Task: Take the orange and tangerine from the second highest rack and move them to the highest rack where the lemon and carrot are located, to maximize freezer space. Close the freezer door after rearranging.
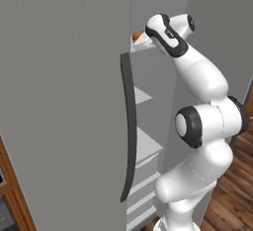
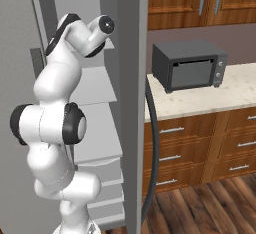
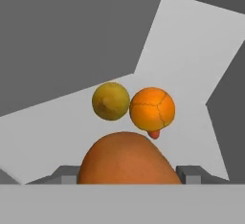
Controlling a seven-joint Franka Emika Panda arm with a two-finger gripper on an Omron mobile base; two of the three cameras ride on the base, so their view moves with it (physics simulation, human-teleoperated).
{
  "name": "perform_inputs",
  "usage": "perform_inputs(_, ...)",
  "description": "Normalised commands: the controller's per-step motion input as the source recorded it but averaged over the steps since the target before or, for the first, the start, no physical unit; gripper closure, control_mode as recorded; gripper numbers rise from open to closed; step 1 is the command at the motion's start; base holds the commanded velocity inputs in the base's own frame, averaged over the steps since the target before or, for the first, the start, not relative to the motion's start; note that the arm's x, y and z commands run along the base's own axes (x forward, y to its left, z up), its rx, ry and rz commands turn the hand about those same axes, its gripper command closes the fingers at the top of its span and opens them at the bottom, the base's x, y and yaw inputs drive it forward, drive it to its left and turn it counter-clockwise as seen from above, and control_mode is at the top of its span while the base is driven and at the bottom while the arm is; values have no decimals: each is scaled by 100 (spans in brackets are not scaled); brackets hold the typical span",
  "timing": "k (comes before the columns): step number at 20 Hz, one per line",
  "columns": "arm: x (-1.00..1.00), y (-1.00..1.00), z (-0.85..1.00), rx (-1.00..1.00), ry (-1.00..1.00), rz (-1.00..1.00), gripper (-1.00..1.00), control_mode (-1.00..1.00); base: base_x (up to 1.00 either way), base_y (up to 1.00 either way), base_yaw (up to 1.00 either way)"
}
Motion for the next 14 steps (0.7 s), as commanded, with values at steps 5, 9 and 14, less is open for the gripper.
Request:
perform_inputs(5, 51, 21, -15, 0, 2, 0, 100, -100, 0, 0, 0)
perform_inputs(9, 48, 28, -17, 0, 3, 0, 100, -100, 0, 0, 0)
perform_inputs(14, 50, 25, -6, 0, 3, 0, 100, -100, 0, 0, 0)
